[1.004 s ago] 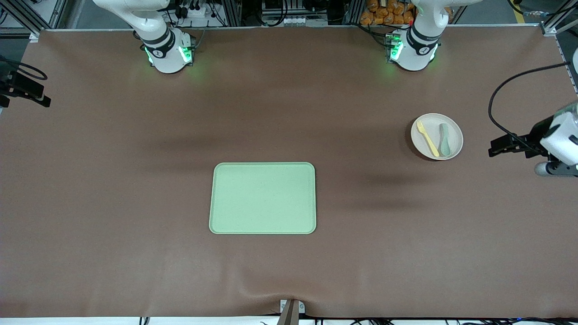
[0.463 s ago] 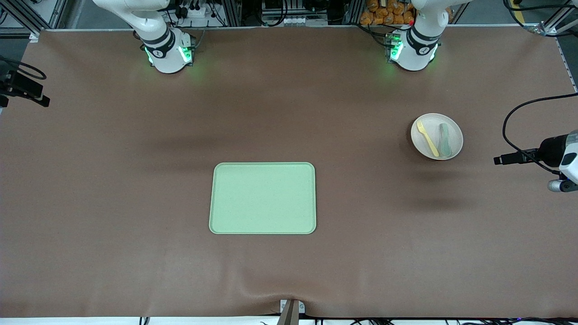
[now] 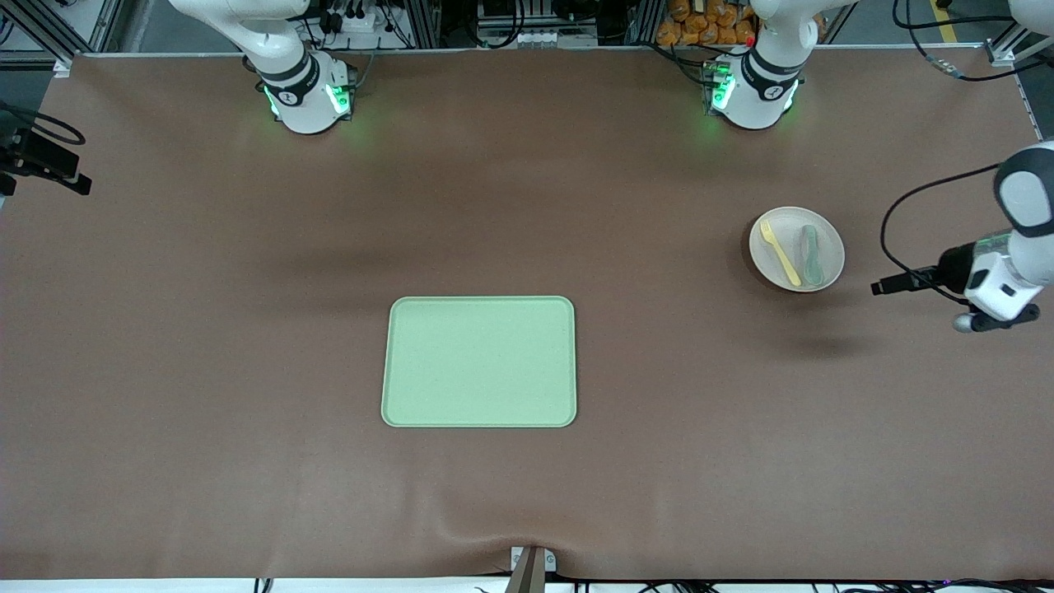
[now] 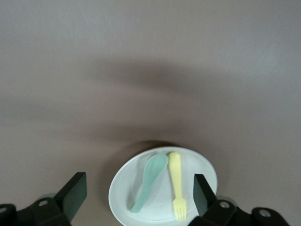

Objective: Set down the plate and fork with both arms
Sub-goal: 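Close the left gripper on the white plate's rim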

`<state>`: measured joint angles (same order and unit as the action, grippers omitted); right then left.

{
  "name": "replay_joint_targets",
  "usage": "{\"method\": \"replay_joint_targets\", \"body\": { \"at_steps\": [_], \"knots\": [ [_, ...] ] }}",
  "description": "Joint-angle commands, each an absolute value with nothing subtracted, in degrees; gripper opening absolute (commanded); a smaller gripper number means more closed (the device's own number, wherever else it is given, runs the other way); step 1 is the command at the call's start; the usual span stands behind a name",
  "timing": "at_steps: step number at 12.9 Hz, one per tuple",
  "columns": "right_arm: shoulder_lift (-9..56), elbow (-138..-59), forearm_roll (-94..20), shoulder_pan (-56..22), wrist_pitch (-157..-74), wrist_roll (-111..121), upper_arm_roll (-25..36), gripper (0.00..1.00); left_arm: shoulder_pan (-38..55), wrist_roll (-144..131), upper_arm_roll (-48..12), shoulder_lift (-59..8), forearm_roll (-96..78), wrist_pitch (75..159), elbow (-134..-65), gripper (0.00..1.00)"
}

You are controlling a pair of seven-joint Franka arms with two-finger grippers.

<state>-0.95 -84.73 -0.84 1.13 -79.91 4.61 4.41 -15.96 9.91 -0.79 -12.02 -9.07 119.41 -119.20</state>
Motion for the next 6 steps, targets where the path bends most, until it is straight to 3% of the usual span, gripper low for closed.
{"method": "replay_joint_targets", "body": {
  "at_steps": [1,6],
  "knots": [
    [-0.97,-83.94,-0.18,0.97,-78.93,4.83,4.48,1.0,-18.1,14.39,-1.67,-8.26,-8.17,124.7,-127.34,1.0],
    [-0.97,-83.94,-0.18,0.97,-78.93,4.83,4.48,1.0,-20.3,15.91,-1.67,-9.84,-8.09,131.72,-133.31,0.98]
  ]
}}
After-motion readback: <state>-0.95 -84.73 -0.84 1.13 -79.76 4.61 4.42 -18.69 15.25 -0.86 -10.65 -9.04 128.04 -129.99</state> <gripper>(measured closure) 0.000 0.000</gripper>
